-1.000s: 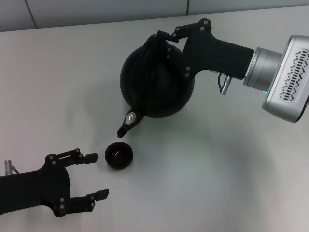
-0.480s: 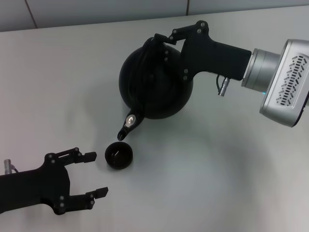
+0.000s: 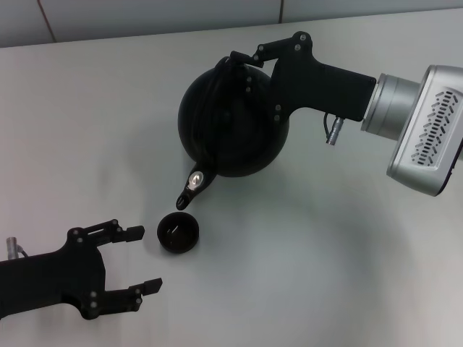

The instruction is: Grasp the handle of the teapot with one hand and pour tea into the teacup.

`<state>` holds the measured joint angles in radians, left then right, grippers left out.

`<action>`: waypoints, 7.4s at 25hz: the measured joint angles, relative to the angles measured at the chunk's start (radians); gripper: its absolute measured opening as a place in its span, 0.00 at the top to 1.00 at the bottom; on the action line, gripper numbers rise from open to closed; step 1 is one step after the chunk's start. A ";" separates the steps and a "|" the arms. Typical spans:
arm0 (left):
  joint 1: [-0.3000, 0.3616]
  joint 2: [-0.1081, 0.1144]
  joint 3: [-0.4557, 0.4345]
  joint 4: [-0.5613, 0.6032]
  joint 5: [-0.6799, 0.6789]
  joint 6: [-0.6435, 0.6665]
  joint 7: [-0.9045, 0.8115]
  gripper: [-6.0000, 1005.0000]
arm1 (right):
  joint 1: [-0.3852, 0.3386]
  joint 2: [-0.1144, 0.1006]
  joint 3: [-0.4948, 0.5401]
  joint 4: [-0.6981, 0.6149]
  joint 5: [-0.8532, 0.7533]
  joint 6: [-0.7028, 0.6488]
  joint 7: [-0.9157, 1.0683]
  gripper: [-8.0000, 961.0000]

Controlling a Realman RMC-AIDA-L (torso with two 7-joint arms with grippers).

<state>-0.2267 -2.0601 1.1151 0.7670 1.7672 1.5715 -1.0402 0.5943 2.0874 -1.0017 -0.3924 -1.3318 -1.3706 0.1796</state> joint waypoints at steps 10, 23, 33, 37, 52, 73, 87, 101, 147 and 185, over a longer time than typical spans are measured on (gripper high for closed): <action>0.000 0.000 0.000 0.000 0.000 0.000 0.001 0.20 | 0.000 0.000 -0.013 -0.004 -0.004 -0.004 -0.004 0.91; 0.000 0.000 0.000 0.000 0.000 -0.011 0.002 0.20 | -0.007 0.000 -0.026 -0.007 -0.001 -0.007 -0.052 0.91; 0.000 0.000 0.000 0.000 0.000 -0.013 0.001 0.20 | -0.006 0.000 -0.026 -0.012 0.000 -0.007 -0.056 0.91; -0.001 0.000 0.000 0.000 0.000 -0.014 0.002 0.20 | -0.003 0.000 -0.026 -0.013 -0.002 -0.003 -0.058 0.91; -0.004 0.000 0.000 0.000 -0.001 -0.015 0.002 0.20 | -0.001 0.000 -0.041 -0.016 0.001 -0.002 -0.095 0.91; -0.001 0.000 -0.009 0.000 -0.001 -0.014 0.002 0.20 | -0.032 -0.001 -0.028 0.028 0.079 -0.007 0.060 0.91; 0.000 0.000 -0.012 0.000 -0.002 -0.014 0.004 0.20 | -0.096 -0.006 -0.022 0.076 0.384 0.066 0.343 0.91; -0.003 0.000 -0.012 -0.001 -0.002 -0.015 0.005 0.20 | -0.103 -0.008 -0.010 0.094 0.395 0.317 0.552 0.91; -0.012 -0.006 -0.018 -0.003 -0.022 0.039 0.024 0.20 | -0.122 0.000 -0.007 0.088 0.394 0.330 0.364 0.41; 0.001 -0.005 -0.064 -0.044 -0.074 0.203 0.120 0.20 | -0.383 -0.016 -0.002 -0.032 -0.168 -0.365 0.344 0.21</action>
<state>-0.2254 -2.0654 1.0510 0.7226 1.6936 1.7742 -0.9203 0.2111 2.0717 -1.0035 -0.4240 -1.4994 -1.7359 0.5238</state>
